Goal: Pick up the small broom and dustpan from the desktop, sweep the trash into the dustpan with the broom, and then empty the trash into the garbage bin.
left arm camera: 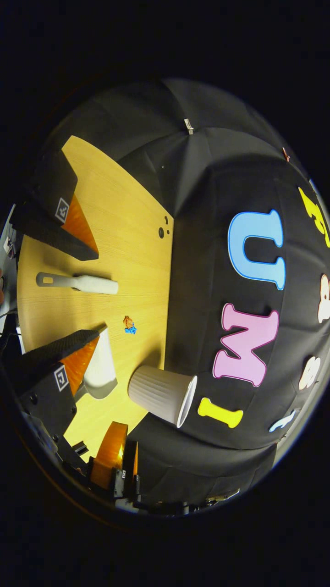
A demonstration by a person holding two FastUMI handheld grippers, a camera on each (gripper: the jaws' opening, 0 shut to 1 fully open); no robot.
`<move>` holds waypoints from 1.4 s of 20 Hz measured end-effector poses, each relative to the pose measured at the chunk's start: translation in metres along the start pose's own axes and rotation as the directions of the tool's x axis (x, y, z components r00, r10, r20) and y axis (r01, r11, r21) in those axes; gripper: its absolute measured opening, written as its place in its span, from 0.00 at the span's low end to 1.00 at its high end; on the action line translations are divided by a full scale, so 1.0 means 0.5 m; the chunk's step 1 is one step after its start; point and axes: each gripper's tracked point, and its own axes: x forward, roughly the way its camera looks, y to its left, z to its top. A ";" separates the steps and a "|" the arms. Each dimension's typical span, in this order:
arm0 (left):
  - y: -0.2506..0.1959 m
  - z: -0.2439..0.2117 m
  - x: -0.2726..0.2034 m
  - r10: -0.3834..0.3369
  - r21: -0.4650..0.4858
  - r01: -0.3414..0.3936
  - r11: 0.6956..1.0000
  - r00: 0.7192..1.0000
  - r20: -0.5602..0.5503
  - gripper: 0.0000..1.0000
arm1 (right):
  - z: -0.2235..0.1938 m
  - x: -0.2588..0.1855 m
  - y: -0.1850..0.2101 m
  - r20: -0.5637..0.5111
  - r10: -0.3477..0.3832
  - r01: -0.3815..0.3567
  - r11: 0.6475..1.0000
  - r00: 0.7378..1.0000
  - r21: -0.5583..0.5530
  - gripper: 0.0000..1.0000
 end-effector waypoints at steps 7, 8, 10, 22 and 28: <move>0.009 -0.050 0.041 0.020 0.050 -0.014 0.999 0.992 -0.122 0.96 | -0.030 0.021 -0.022 -0.060 -0.016 0.018 0.999 0.998 0.032 0.98; 0.008 -0.060 0.050 0.019 0.049 -0.012 0.999 0.989 -0.145 0.96 | -0.036 0.025 -0.025 -0.072 -0.016 0.019 0.999 0.997 0.040 0.98; 0.011 -0.080 0.062 0.027 0.049 -0.018 0.999 0.982 -0.187 0.96 | -0.055 0.032 -0.025 -0.107 -0.008 0.015 0.998 0.994 0.060 0.97; 0.043 -0.216 0.170 0.009 0.041 0.012 0.999 0.887 -0.462 0.96 | -0.114 0.066 -0.074 -0.201 -0.025 0.048 0.993 0.979 0.111 0.97; 0.060 -0.245 0.236 0.027 0.061 0.010 0.998 0.818 -0.574 0.95 | -0.142 0.082 -0.088 -0.271 -0.036 0.061 0.995 0.962 0.084 0.97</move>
